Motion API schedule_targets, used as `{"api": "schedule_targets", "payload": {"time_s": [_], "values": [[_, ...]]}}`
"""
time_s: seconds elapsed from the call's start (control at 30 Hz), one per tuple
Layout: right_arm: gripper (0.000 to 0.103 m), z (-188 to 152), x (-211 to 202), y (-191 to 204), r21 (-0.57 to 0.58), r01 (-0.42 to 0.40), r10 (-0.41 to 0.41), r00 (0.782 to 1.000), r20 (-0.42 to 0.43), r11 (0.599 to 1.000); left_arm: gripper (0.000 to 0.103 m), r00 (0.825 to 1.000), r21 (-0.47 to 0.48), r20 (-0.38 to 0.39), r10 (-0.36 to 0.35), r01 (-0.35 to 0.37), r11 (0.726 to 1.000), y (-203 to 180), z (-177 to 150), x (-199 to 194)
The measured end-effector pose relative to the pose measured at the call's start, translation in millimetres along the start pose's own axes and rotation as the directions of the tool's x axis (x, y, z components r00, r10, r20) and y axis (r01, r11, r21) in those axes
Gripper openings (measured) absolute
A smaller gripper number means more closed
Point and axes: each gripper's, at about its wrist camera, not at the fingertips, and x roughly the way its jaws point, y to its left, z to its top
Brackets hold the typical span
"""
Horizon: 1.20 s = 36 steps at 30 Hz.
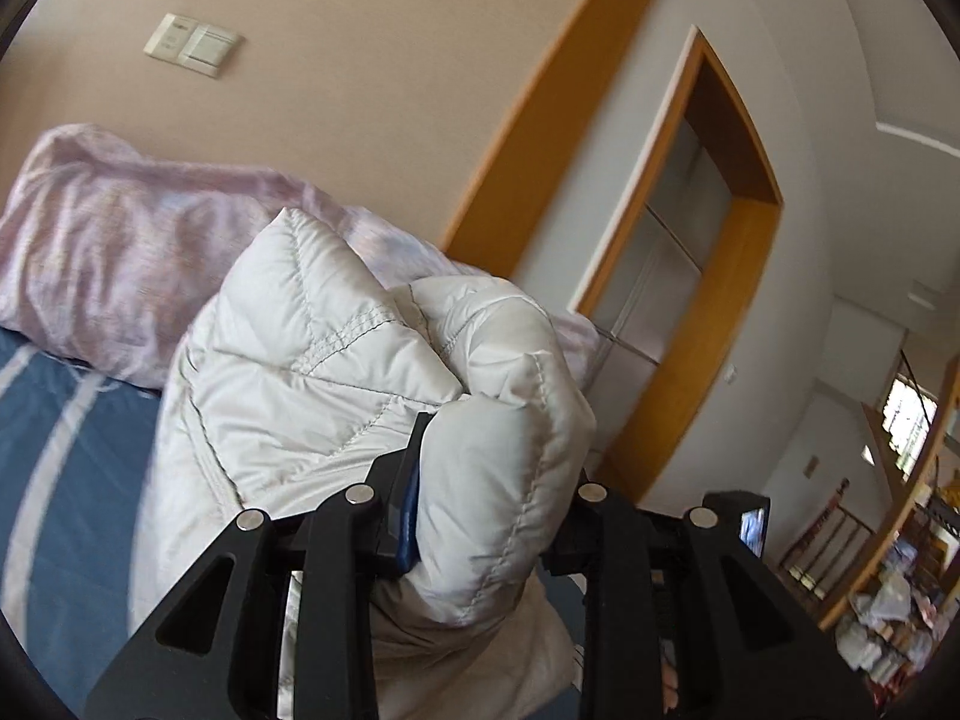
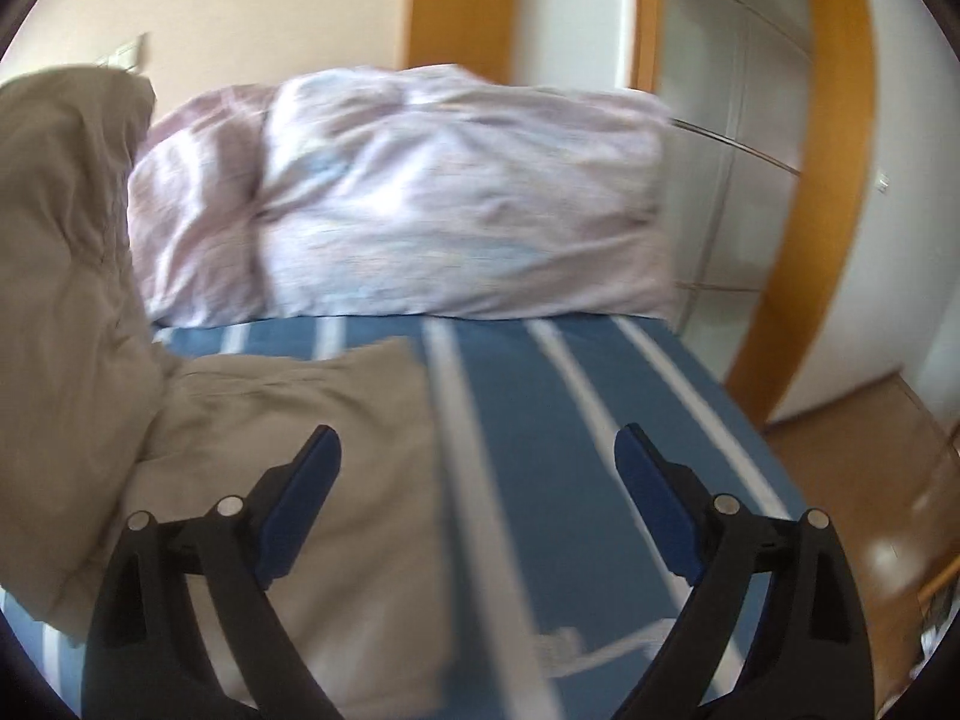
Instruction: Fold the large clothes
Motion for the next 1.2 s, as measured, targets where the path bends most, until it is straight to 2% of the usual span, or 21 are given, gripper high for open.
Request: {"api": "schedule_targets", "payload": {"time_s": [0.17,0.37,0.5,0.57,0.7,0.93,1.1,1.2], "values": [[0.093,-3,1,-46,0.103,-0.006,0.008,1.000,-0.014,0.995,0.028,0.990,0.023,-0.132,-0.058,0.062,0.998,-26,-31,50],[0.093,-4,6,-85,0.192,-0.042,0.049,0.998,-0.028,0.980,0.028,0.969,0.055,-0.239,-0.057,0.072,0.996,-44,-64,94],[0.093,-1,8,-97,0.226,-0.116,0.125,0.992,-0.029,0.967,0.028,0.962,0.094,-0.268,-0.044,0.071,0.993,-53,-74,103],[0.093,2,9,-99,0.240,-0.178,0.190,0.982,-0.026,0.954,0.028,0.959,0.117,-0.281,-0.036,0.071,0.991,-58,-80,108],[0.093,10,12,-101,0.273,-0.295,0.311,0.950,-0.016,0.916,0.029,0.952,0.176,-0.304,-0.020,0.077,0.981,-67,-92,116],[0.092,32,21,-87,0.280,-0.460,0.489,0.872,-0.036,0.842,0.030,0.934,0.318,-0.357,0.014,0.108,0.942,-89,-125,134],[0.088,52,41,-55,0.206,-0.543,0.572,0.811,-0.120,0.814,0.030,0.916,0.389,-0.400,0.036,0.134,0.911,-100,-149,146],[0.083,56,66,-41,0.209,-0.531,0.567,0.800,-0.195,0.821,0.030,0.909,0.425,-0.414,0.047,0.147,0.893,-104,-159,150]]}}
